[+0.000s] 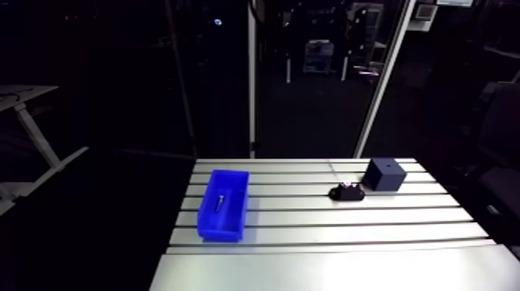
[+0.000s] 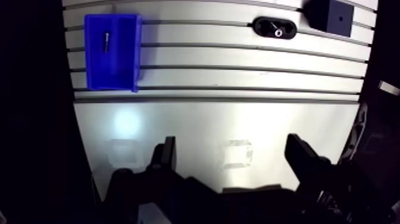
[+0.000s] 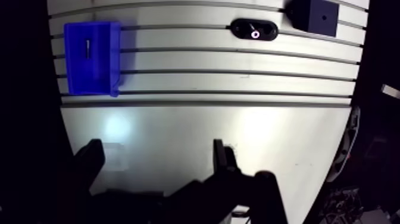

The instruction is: Pick up the M10 bolt and insert it into the hole until fully seated.

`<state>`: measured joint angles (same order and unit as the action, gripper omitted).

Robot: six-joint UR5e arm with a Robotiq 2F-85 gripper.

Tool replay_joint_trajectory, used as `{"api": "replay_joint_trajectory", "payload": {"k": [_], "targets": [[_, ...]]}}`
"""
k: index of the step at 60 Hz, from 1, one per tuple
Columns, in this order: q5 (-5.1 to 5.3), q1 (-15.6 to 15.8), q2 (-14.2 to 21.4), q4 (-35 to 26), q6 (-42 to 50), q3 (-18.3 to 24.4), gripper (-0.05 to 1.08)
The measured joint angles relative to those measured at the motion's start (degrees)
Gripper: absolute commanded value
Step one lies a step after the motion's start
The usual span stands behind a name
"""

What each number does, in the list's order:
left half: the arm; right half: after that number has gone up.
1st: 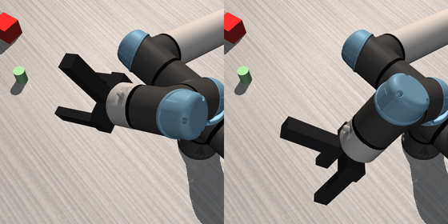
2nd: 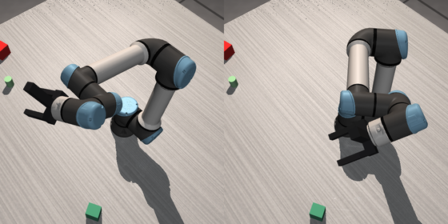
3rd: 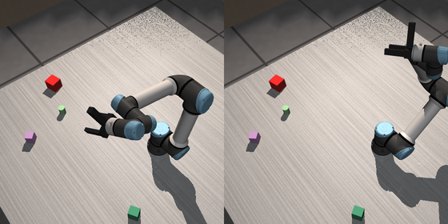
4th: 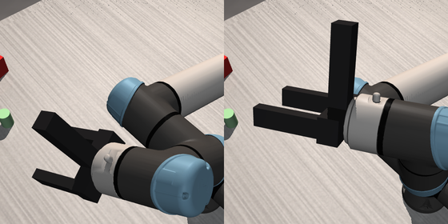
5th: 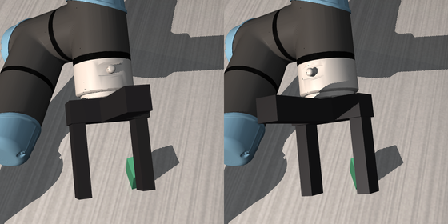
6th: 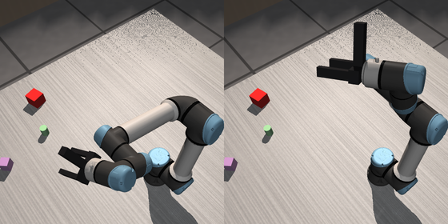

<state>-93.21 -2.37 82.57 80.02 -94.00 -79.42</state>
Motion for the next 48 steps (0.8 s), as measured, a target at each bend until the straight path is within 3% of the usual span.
{"api": "replay_joint_trajectory", "payload": {"k": [48], "targets": [[-0.83,-0.7,-0.5,-0.2,-2.4,0.8,0.0]]}}
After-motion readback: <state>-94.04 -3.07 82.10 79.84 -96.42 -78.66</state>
